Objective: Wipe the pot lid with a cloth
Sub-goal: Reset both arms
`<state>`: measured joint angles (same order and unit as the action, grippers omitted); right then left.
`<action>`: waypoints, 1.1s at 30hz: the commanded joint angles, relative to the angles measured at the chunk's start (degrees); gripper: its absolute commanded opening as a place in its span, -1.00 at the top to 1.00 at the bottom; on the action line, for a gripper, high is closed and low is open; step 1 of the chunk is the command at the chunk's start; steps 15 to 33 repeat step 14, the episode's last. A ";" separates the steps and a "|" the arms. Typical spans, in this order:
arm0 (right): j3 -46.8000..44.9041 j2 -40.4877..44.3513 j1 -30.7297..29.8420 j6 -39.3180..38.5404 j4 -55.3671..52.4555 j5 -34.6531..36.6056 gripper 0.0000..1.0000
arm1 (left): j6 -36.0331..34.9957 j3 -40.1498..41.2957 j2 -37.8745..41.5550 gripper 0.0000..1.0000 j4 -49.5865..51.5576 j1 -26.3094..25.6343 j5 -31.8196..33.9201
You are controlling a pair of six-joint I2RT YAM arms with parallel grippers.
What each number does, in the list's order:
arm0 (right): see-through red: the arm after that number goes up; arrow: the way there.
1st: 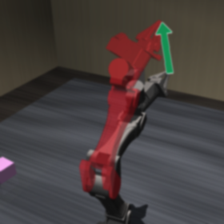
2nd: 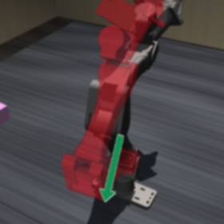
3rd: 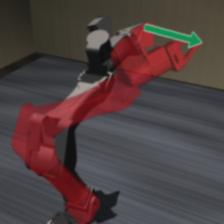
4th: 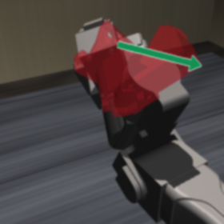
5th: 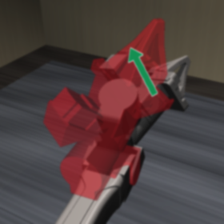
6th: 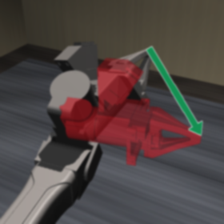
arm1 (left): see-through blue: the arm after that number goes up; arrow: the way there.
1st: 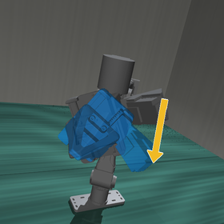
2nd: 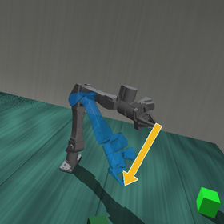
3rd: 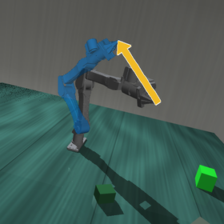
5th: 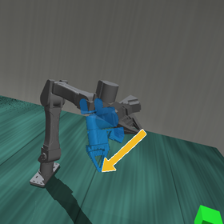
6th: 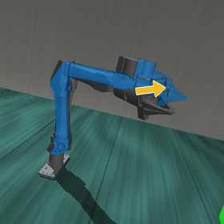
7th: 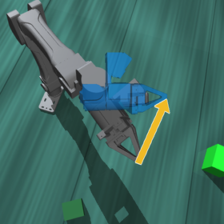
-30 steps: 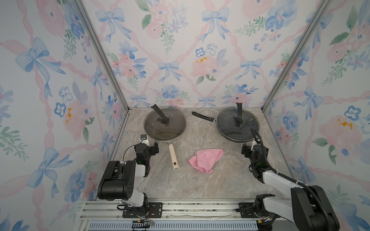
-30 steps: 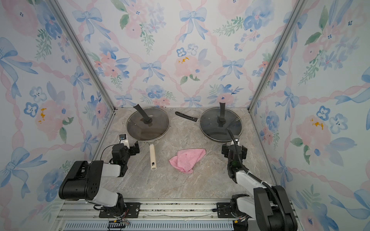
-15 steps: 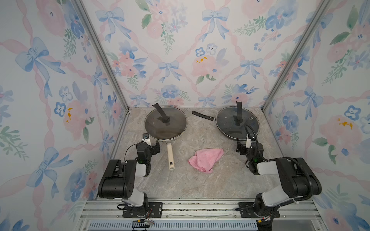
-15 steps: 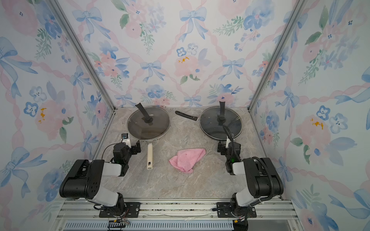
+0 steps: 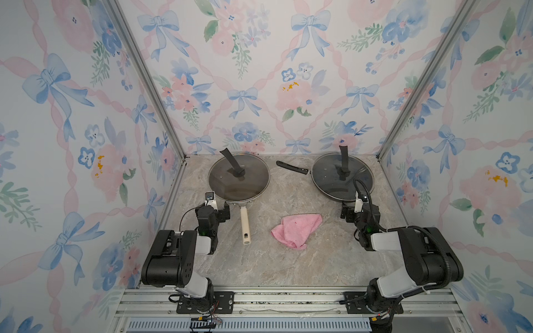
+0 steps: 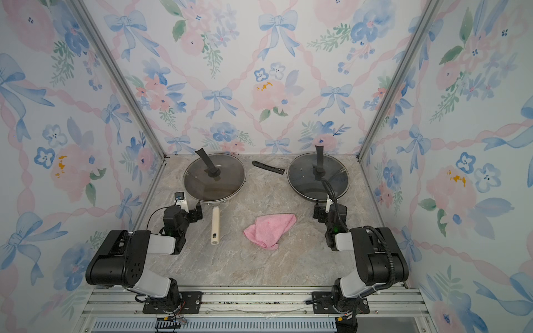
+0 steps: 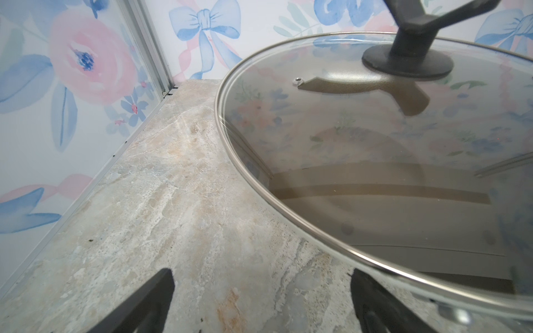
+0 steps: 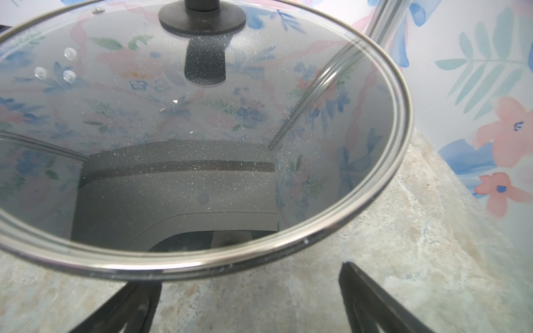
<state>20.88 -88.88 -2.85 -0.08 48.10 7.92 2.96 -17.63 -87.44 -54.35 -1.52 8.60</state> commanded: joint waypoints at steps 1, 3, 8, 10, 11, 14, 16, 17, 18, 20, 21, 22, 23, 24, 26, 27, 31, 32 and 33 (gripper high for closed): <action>2.14 0.64 -0.49 0.08 1.88 0.87 -0.93 | -0.19 -0.30 0.51 -0.96 -3.76 -0.50 0.25; 2.21 0.64 -0.41 0.08 1.79 0.80 -0.93 | -0.22 -0.35 0.52 -0.97 -3.79 -0.49 0.21; 2.41 0.55 -0.10 0.17 1.41 0.23 -0.93 | -0.24 -0.32 0.53 -0.96 -3.82 -0.46 0.27; 2.31 0.57 -0.08 0.23 1.47 0.10 -0.93 | -0.23 -0.35 0.52 -0.96 -3.80 -0.46 0.19; 2.28 0.55 -0.10 0.25 1.47 0.16 -0.93 | -0.23 -0.37 0.51 -0.97 -3.79 -0.50 0.19; 2.16 0.64 -0.31 0.15 1.66 0.41 -0.93 | -0.18 -0.31 0.62 -0.96 -3.83 -0.50 0.20; 2.16 0.64 -0.31 0.15 1.66 0.41 -0.93 | -0.18 -0.31 0.62 -0.96 -3.83 -0.50 0.20; 2.16 0.64 -0.31 0.15 1.66 0.41 -0.93 | -0.18 -0.31 0.62 -0.96 -3.83 -0.50 0.20; 2.16 0.64 -0.31 0.15 1.66 0.41 -0.93 | -0.18 -0.31 0.62 -0.96 -3.83 -0.50 0.20; 2.16 0.64 -0.31 0.15 1.66 0.41 -0.93 | -0.18 -0.31 0.62 -0.96 -3.83 -0.50 0.20; 2.16 0.64 -0.31 0.15 1.66 0.41 -0.93 | -0.18 -0.31 0.62 -0.96 -3.83 -0.50 0.20; 2.16 0.64 -0.31 0.15 1.66 0.41 -0.93 | -0.18 -0.31 0.62 -0.96 -3.83 -0.50 0.20; 2.16 0.64 -0.31 0.15 1.66 0.41 -0.93 | -0.18 -0.31 0.62 -0.96 -3.83 -0.50 0.20; 2.16 0.64 -0.31 0.15 1.66 0.41 -0.93 | -0.18 -0.31 0.62 -0.96 -3.83 -0.50 0.20; 2.16 0.64 -0.31 0.15 1.66 0.41 -0.93 | -0.18 -0.31 0.62 -0.96 -3.83 -0.50 0.20; 2.16 0.64 -0.31 0.15 1.66 0.41 -0.93 | -0.18 -0.31 0.62 -0.96 -3.83 -0.50 0.20; 2.16 0.64 -0.31 0.15 1.66 0.41 -0.93 | -0.18 -0.31 0.62 -0.96 -3.83 -0.50 0.20; 2.16 0.64 -0.31 0.15 1.66 0.41 -0.93 | -0.18 -0.31 0.62 -0.96 -3.83 -0.50 0.20; 2.16 0.64 -0.31 0.15 1.66 0.41 -0.93 | -0.18 -0.31 0.62 -0.96 -3.83 -0.50 0.20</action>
